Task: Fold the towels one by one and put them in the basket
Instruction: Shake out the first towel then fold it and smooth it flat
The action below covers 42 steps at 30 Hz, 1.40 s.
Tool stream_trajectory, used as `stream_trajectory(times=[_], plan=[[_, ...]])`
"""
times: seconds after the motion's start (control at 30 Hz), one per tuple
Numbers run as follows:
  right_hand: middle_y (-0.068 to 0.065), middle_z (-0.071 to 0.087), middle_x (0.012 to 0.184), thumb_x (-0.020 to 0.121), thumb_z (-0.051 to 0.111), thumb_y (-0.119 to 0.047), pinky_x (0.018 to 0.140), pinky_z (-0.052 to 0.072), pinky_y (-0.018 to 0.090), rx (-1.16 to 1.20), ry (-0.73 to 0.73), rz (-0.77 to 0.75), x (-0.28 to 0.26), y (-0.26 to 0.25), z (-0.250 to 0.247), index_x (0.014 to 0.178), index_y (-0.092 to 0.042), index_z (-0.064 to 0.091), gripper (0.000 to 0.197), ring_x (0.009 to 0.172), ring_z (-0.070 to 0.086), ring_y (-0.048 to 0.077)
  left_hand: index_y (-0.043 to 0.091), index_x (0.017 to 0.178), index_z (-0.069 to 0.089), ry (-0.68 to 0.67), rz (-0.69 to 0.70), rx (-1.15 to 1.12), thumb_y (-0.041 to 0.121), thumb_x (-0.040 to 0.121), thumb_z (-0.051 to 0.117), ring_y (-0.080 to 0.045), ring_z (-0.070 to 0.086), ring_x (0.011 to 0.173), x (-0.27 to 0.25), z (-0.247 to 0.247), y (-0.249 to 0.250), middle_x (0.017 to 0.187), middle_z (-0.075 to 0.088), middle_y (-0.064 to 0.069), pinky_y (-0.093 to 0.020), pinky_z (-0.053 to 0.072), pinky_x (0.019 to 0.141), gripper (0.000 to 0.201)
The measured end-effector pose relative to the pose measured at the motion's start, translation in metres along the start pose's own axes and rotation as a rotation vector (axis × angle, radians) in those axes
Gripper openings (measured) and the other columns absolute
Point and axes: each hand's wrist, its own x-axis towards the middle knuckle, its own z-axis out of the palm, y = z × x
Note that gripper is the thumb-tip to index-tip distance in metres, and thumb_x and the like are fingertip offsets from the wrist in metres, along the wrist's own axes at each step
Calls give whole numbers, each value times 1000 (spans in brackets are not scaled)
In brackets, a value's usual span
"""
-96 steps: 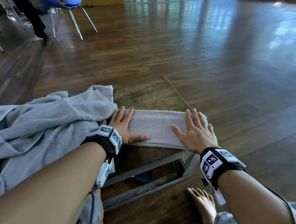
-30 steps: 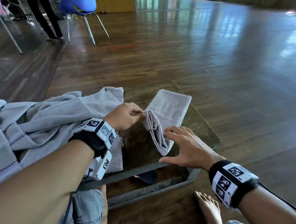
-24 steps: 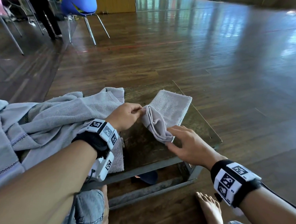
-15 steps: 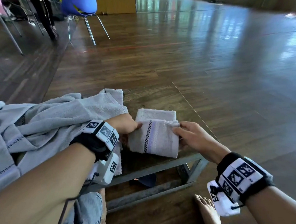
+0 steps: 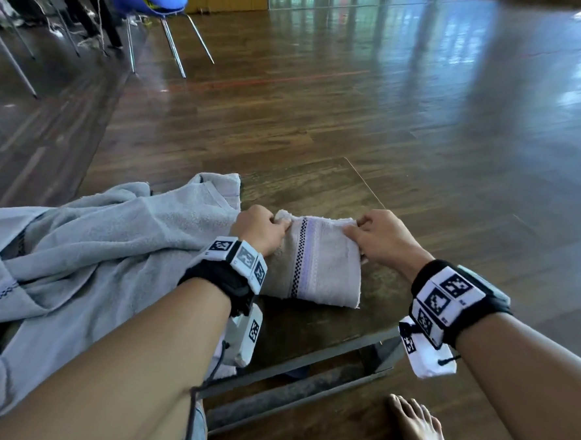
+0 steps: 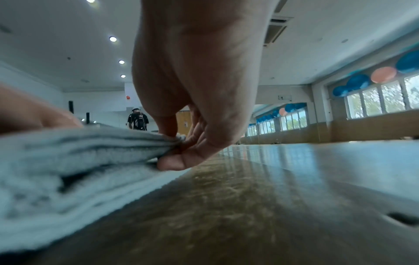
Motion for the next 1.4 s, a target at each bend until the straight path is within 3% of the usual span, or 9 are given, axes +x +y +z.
stream_trajectory(times=[0.3, 0.47, 0.73, 0.83, 0.93, 1.0, 1.1, 1.27, 1.4], plan=[[14, 70, 88, 95, 61, -29, 51, 63, 41, -94, 57, 25, 11, 0, 8, 95, 0, 59, 29, 50, 72, 21, 11, 75, 56, 3, 36, 119, 47, 98, 51, -29, 60, 77, 21, 10, -10, 73, 59, -5, -32, 37, 59, 43], [15, 62, 107, 96, 59, -28, 46, 58, 27, -165, 46, -78, 10, -1, 10, 104, -27, 59, 8, 50, 71, 16, 23, 109, 57, 40, 164, 100, 35, 97, 55, -24, 60, 84, 20, 12, -14, 94, 65, 0, -32, 45, 72, 17], [13, 66, 102, 98, 53, -31, 69, 61, 38, -324, 39, -80, 10, -2, 6, 94, -20, 56, 13, 67, 71, 23, 23, 100, 56, 49, 131, 120, 43, 96, 50, -22, 61, 82, 12, 7, -4, 92, 67, 0, -33, 48, 71, 21], [13, 67, 95, 97, 52, -30, 62, 52, 30, -370, 71, -96, 10, -1, 5, 93, -16, 56, 15, 74, 69, 21, 15, 101, 60, -36, -6, 34, 46, 86, 55, -23, 62, 91, 12, -1, 6, 98, 65, -2, -35, 50, 79, 35], [10, 66, 94, 99, 53, -29, 63, 60, 35, -323, 77, -106, 7, 0, 4, 103, -13, 58, 17, 62, 70, 19, 13, 81, 60, -131, -40, -59, 30, 80, 65, -22, 60, 76, 12, -10, 8, 83, 62, -5, -32, 49, 70, 18], [9, 66, 97, 100, 53, -27, 61, 63, 38, -305, 63, -111, 4, -1, 3, 107, -15, 62, 17, 59, 70, 19, 13, 100, 59, -93, -17, -84, 22, 83, 69, -21, 61, 89, 11, -11, 5, 96, 63, -4, -33, 52, 79, 22], [9, 60, 94, 95, 53, -28, 57, 59, 36, -390, 75, -104, -1, -6, 2, 86, -13, 61, 18, 66, 65, 24, 15, 123, 50, 65, 109, -136, 22, 89, 69, -19, 60, 98, 5, -9, 3, 109, 63, -3, -29, 45, 82, 39], [3, 51, 78, 75, 56, -40, 66, 43, 33, -642, -10, 33, -14, -15, -8, 64, -17, 51, 26, 69, 53, 25, 20, 98, 57, 138, 213, 140, 35, 83, 63, -25, 57, 93, -3, -14, 13, 109, 51, -5, -39, 51, 85, 22], [0, 59, 65, 79, 54, -34, 54, 31, 26, -732, 352, -153, -23, -18, -11, 61, -14, 58, 27, 54, 52, 20, 14, 96, 55, -5, 217, 225, 24, 86, 57, -27, 60, 92, -14, -6, 14, 100, 60, -7, -42, 54, 82, 14]])
